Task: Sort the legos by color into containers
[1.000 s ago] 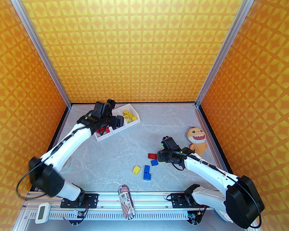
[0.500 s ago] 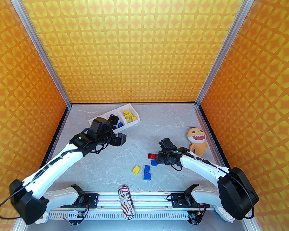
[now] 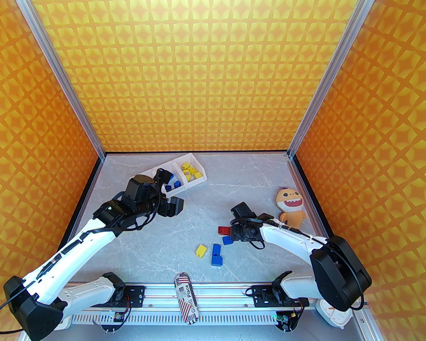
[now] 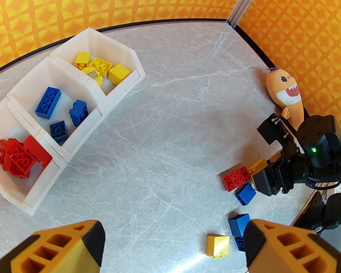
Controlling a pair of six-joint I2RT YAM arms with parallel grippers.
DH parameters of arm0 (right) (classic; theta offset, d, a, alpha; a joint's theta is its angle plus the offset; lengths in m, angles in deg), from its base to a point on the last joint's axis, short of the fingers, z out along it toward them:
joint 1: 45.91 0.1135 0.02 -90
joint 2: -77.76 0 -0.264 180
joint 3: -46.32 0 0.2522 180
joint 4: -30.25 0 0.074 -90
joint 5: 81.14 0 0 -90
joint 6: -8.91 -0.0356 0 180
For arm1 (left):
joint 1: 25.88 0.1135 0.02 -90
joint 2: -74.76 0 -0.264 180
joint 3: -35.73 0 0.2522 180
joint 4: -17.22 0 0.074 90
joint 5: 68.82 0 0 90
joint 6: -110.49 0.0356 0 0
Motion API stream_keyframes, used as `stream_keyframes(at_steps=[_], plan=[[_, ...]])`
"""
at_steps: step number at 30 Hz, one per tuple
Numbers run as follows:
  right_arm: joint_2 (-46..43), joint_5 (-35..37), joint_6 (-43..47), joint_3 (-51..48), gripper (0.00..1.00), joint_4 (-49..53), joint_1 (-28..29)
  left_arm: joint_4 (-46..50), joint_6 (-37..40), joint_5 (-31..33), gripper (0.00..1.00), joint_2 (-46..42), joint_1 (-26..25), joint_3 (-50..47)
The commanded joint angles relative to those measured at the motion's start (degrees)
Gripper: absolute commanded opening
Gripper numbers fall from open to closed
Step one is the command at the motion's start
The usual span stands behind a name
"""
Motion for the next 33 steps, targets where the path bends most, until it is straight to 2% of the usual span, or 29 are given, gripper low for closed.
stream_keyframes(at_steps=[1,4,8,11,17,33], plan=[[1.42,2.00,0.10,2.17,0.55,-0.74,0.02,0.68,0.42,-1.28,0.85,-3.12,-0.08,-1.00],[3.05,1.72,0.84,3.33,0.40,-0.67,-0.26,1.01,0.59,-1.28,0.85,-3.70,-0.04,-1.41],[4.02,1.63,1.36,5.67,0.30,-0.66,-0.30,0.18,0.47,-1.28,0.85,-4.63,-0.04,-2.40],[4.78,2.10,2.37,8.98,0.29,-0.49,-0.35,-0.37,-0.15,-1.28,0.85,-4.93,-0.08,-3.22],[10.42,1.33,5.84,22.54,0.27,0.47,-0.29,-0.33,-0.90,-1.58,0.85,-6.00,-0.12,-4.42],[37.73,-8.36,7.26,56.44,0.26,-8.42,-0.25,0.16,-4.22,-1.80,0.85,-9.69,-0.38,-6.65]])
